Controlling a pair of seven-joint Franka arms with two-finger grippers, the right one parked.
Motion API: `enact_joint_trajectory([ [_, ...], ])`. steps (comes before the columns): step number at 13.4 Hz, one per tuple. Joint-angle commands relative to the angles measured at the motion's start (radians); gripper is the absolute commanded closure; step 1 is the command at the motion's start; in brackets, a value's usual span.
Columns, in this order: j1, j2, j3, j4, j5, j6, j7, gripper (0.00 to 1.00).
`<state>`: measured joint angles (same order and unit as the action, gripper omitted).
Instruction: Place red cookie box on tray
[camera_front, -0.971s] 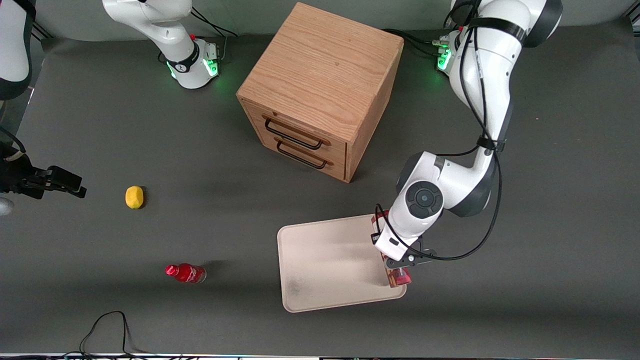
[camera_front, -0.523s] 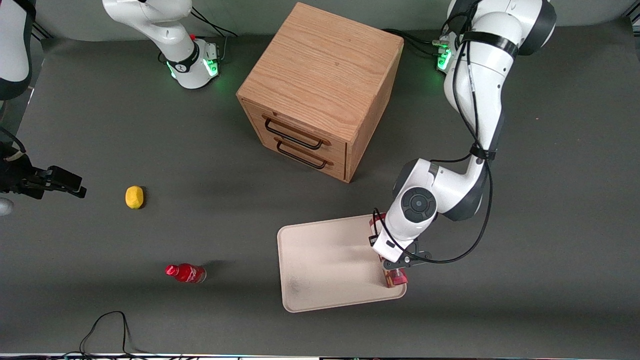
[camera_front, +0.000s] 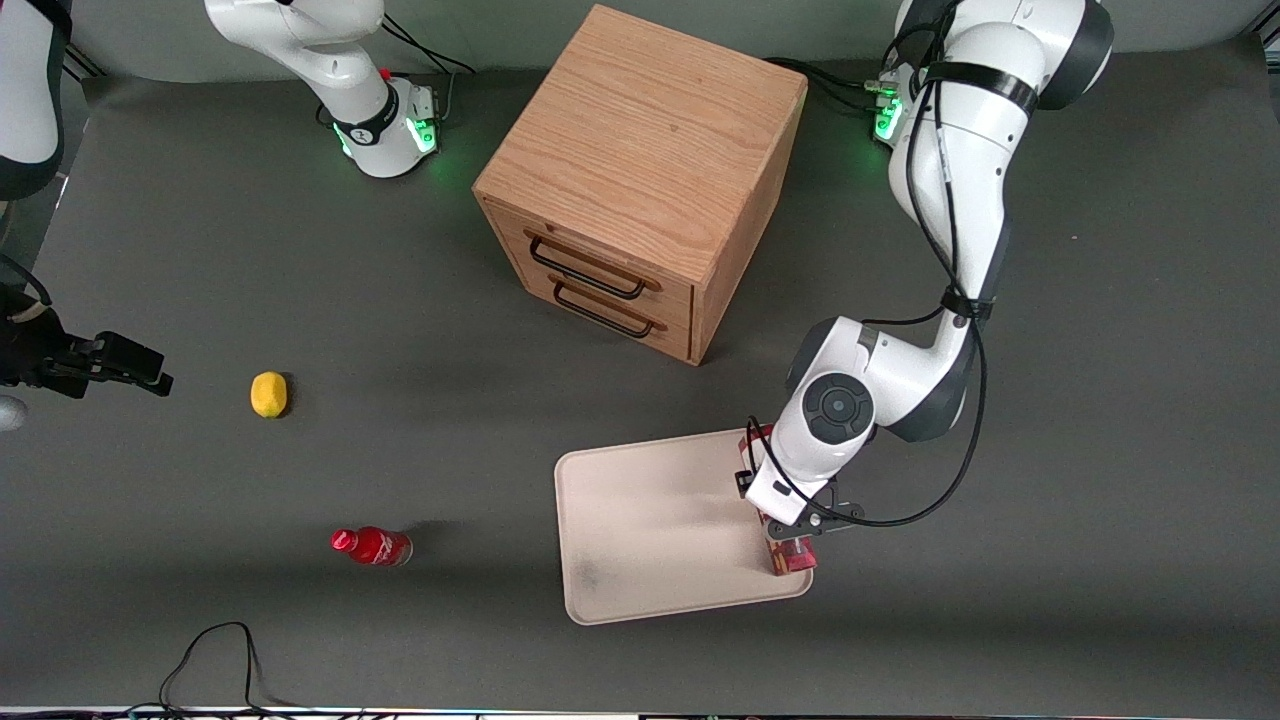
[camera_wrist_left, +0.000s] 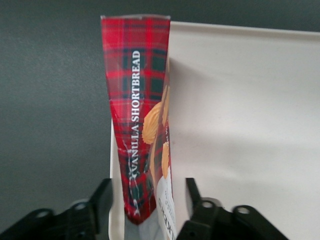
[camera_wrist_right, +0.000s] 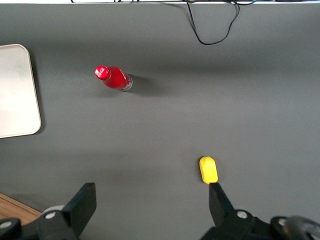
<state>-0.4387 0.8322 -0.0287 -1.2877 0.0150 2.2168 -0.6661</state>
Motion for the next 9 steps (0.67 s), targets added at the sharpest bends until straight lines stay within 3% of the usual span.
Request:
enact_joint_trajectory([
  [1, -0.008, -0.114, 0.003, 0.017, 0.0, -0.164, -0.026, 0.0],
  [6, 0.02, -0.416, 0.007, 0.024, 0.008, -0.521, 0.017, 0.0],
  [9, 0.135, -0.588, 0.007, -0.008, 0.006, -0.705, 0.225, 0.0],
])
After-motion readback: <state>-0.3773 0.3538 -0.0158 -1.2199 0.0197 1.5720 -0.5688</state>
